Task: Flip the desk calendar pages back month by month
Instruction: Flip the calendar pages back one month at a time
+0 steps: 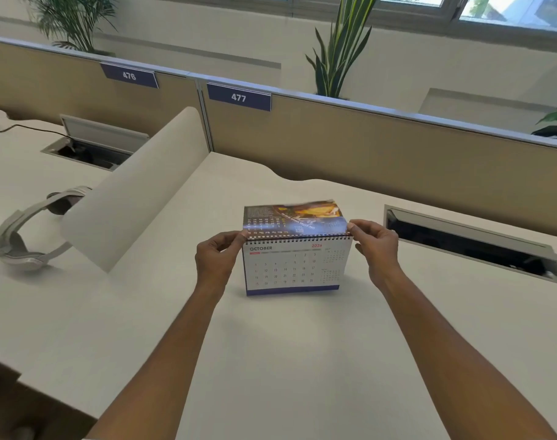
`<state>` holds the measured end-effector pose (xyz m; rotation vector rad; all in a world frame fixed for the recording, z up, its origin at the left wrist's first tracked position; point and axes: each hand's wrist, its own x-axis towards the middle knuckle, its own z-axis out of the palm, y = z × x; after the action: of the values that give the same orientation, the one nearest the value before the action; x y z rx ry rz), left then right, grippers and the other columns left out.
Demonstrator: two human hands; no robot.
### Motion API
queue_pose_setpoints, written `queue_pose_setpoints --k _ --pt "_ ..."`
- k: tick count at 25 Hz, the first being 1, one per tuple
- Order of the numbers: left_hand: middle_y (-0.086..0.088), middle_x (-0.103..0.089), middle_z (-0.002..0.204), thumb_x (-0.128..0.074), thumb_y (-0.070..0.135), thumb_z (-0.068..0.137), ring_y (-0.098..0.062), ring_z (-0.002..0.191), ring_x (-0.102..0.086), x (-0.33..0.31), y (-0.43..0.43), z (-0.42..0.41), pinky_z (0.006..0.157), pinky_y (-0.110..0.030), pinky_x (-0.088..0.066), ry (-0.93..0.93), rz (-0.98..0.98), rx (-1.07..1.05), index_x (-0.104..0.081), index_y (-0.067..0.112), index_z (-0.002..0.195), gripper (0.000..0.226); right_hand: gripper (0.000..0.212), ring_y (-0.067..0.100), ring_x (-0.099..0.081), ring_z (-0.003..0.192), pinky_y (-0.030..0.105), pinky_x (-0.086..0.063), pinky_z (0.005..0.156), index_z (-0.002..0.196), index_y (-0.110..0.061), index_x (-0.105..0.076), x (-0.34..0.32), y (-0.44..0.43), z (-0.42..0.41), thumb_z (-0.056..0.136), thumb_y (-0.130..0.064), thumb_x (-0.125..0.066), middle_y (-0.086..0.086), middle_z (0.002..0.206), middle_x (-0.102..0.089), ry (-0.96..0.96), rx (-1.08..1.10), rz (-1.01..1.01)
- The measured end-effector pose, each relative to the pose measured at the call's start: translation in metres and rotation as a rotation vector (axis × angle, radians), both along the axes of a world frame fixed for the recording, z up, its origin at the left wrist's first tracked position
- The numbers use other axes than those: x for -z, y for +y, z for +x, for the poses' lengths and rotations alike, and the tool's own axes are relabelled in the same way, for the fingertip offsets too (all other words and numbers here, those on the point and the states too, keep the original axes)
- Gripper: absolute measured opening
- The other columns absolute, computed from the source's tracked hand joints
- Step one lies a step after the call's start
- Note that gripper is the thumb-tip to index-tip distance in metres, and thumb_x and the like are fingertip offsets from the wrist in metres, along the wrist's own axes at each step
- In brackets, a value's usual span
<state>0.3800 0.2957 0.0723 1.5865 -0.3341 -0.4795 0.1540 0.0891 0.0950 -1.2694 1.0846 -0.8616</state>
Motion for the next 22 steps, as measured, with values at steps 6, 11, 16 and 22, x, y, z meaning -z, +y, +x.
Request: queue_pose_setpoints --k 6,11,16,22 --pt "-0.004 -0.084 0.093 -0.085 0.031 0.086 -0.019 0.096 -0.078 0.005 0.001 -0.001 0.093 -0.04 -0.063 0.135 -0.086 0.014 -0.085 0.021 0.091 0.012 0.02 0.022 -0.065 0.1 0.04 -0.05 0.089 0.098 -0.011 -0.079 0.006 0.003 0.001 0.093 -0.03 -0.074 0.009 0.1 -0.08 -0.007 0.003 0.079" --pt "-0.004 -0.084 0.094 -0.083 0.036 0.088 -0.014 0.096 -0.079 0.011 0.002 -0.004 0.085 -0.033 -0.065 0.186 -0.11 0.029 -0.087 0.02 0.085 0.017 0.028 0.022 -0.067 0.103 0.042 -0.051 0.094 0.101 -0.006 -0.078 0.009 0.009 -0.004 0.094 -0.032 -0.071 0.012 0.106 -0.079 -0.066 -0.043 0.118" --pt "-0.006 -0.084 0.095 -0.081 0.042 0.085 -0.018 0.096 -0.077 0.013 -0.001 -0.007 0.087 -0.034 -0.064 0.182 -0.106 0.02 -0.086 0.016 0.085 0.026 0.023 0.024 -0.067 0.101 0.044 -0.053 0.097 0.098 -0.005 -0.074 0.01 0.011 -0.005 0.095 -0.028 -0.071 0.015 0.103 -0.076 -0.114 -0.051 0.145" --pt "-0.001 -0.084 0.09 -0.076 0.063 0.077 -0.017 0.093 -0.079 0.017 -0.002 -0.013 0.088 -0.032 -0.061 0.165 -0.051 0.011 -0.086 0.023 0.079 0.042 0.034 0.024 -0.068 0.097 0.04 -0.055 0.092 0.092 -0.006 -0.071 0.017 0.011 -0.002 0.096 -0.039 -0.067 0.013 0.099 -0.078 -0.1 -0.058 0.168"
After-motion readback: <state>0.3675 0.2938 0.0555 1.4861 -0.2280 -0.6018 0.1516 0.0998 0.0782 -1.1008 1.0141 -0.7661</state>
